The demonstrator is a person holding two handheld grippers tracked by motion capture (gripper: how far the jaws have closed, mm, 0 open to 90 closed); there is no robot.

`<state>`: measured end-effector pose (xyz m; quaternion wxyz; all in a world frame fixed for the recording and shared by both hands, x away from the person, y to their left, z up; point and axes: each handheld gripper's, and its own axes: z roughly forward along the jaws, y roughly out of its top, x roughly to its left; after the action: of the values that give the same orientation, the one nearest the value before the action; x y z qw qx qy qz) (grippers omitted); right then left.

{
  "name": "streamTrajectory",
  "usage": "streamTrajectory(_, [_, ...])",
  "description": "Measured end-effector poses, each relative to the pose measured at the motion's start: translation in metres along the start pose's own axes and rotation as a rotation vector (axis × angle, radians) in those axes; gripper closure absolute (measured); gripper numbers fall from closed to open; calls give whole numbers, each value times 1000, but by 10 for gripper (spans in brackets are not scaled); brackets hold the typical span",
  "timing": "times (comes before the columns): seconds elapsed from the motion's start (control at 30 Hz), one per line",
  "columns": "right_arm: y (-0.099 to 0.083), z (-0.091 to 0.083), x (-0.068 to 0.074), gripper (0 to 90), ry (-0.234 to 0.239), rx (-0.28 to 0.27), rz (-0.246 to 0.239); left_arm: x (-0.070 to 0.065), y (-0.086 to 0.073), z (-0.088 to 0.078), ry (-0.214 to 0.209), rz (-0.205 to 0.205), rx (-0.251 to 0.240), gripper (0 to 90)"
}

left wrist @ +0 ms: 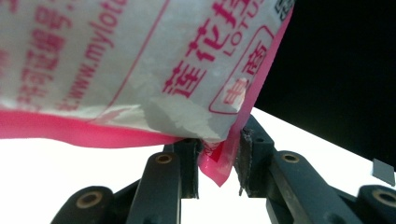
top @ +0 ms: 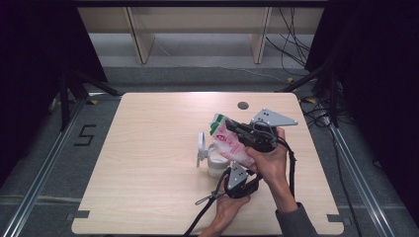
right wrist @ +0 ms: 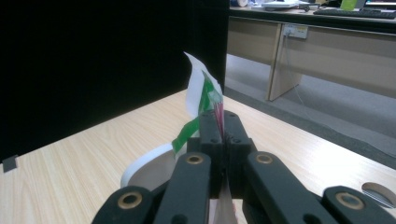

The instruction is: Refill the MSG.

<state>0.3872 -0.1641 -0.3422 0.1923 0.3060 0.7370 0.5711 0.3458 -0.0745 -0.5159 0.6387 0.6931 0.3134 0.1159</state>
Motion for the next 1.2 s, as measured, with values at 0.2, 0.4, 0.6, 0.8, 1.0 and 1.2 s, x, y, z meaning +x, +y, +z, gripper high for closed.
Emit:
streamTrajectory(0.2, [-1, -6, -7, 899, 3, -26, -4, 1, -2, -2, 5, -13, 2, 689])
streamTrajectory(0.4, [-4, -13, -11, 899, 23, -30, 28, 1, -4, -3, 0, 8, 36, 664])
streamTrajectory(0.6, [-6, -25, -15, 900, 34, -45, 47, 2, -2, -8, 58, 64, 63, 639])
streamTrajectory(0.8, [-6, -33, -19, 900, 43, -64, 72, 3, 0, -10, 42, 61, 72, 610])
streamTrajectory(1.0, [-6, -37, -20, 900, 40, -70, 80, 4, 1, -10, 41, 57, 82, 571])
streamTrajectory(1.2, [-7, -39, -22, 900, 36, -78, 85, 4, 2, -11, 33, 33, 95, 539])
